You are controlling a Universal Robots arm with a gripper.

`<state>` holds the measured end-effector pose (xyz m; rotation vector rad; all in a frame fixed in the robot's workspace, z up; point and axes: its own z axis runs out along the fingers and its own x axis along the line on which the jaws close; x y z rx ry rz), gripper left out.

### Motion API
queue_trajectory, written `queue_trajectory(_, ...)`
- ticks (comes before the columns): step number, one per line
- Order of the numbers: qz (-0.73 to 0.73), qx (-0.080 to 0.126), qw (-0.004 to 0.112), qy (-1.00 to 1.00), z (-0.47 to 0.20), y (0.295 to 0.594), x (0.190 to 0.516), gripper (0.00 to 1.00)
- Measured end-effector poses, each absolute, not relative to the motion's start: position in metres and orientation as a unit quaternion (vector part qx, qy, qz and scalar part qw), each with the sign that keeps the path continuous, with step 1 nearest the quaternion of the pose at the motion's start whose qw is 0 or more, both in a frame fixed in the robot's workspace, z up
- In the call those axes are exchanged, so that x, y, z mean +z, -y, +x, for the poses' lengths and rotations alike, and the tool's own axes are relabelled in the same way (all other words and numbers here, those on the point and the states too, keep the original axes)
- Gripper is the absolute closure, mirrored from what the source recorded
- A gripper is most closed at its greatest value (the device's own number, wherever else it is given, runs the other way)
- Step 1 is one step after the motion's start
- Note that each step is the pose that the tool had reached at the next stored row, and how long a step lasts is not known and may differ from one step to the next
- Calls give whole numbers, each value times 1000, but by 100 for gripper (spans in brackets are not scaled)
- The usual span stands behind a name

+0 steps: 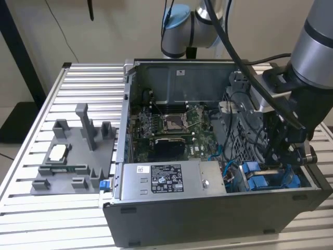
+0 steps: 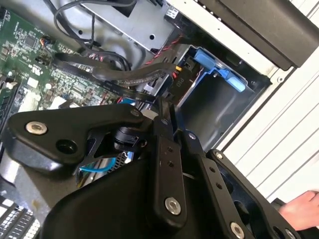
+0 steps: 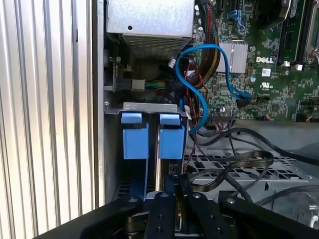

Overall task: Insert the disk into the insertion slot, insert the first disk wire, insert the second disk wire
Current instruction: 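Insert the second disk wire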

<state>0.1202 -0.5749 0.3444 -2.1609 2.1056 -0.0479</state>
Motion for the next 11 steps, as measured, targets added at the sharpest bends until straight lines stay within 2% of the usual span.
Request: queue_trajectory(11,-715,-14,64,-697,122,575,343,84)
